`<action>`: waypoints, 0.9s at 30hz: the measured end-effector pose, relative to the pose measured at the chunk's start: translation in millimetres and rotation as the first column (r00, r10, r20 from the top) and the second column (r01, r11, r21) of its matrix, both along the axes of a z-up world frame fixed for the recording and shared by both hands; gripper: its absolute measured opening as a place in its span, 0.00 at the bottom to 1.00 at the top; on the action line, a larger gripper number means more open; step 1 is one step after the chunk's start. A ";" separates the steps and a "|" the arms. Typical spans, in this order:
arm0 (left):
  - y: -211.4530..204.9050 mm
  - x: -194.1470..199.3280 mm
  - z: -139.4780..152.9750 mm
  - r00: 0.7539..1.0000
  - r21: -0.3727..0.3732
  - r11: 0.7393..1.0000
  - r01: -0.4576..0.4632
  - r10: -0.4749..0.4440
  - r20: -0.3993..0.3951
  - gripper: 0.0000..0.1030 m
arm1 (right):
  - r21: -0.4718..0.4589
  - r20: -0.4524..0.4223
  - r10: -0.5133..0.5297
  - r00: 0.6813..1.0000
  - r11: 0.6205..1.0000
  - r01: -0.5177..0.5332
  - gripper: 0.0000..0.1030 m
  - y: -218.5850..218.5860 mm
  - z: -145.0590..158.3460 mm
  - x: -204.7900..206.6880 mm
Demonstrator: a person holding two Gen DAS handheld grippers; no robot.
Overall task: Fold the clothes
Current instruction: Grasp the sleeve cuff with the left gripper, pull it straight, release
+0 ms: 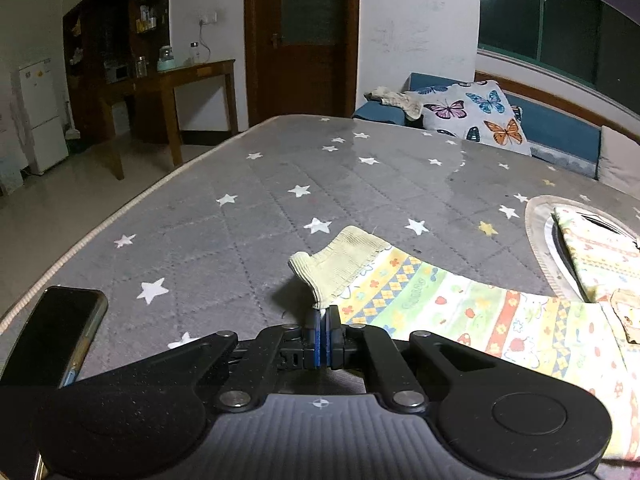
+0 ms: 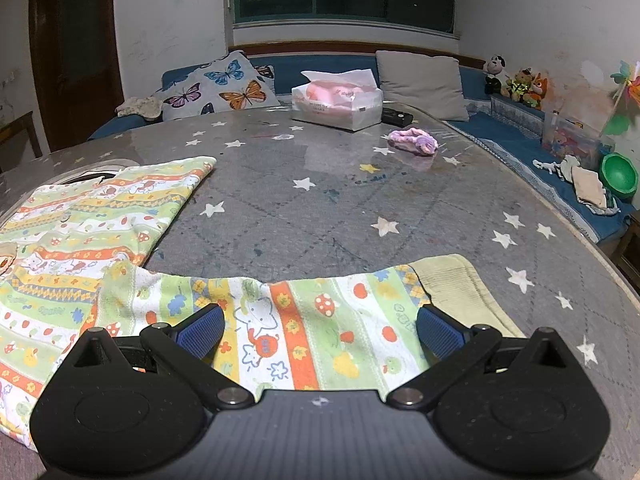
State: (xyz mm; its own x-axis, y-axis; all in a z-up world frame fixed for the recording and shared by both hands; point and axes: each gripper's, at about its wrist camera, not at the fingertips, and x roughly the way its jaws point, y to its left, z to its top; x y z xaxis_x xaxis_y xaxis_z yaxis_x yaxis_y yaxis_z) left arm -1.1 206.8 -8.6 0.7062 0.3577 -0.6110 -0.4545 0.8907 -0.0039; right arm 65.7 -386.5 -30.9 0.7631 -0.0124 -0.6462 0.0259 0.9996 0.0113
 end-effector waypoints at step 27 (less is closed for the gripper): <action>-2.4 -21.5 9.4 0.994 0.075 0.994 -0.081 0.086 -0.072 0.44 | 0.027 -0.011 0.116 0.993 0.993 -0.115 1.00 18.7 8.5 -5.5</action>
